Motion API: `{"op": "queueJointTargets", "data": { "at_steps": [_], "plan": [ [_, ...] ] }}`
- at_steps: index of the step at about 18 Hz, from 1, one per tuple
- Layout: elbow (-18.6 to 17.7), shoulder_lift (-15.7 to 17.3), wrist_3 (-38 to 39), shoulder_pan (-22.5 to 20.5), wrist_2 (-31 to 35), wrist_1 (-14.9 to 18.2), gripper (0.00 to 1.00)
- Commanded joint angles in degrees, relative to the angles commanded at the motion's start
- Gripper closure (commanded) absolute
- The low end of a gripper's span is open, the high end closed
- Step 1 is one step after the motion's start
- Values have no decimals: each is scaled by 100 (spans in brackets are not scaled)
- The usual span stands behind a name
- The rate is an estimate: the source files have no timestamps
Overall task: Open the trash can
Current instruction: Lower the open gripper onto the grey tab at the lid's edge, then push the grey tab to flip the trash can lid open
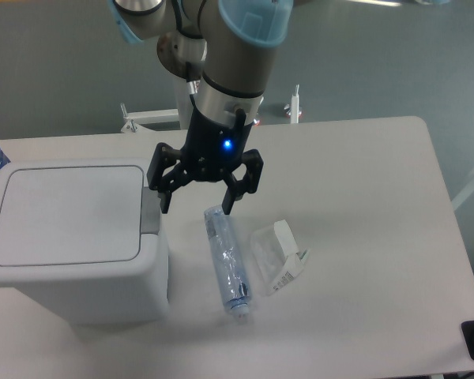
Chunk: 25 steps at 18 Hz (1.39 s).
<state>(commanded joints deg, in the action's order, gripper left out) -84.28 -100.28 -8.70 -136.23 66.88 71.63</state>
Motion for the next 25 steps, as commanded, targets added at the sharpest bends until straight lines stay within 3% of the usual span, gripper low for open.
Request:
{"op": "queueJointTargets", "data": {
  "at_steps": [25],
  "plan": [
    [-97, 0, -9, 62, 35, -18, 0]
  ]
}}
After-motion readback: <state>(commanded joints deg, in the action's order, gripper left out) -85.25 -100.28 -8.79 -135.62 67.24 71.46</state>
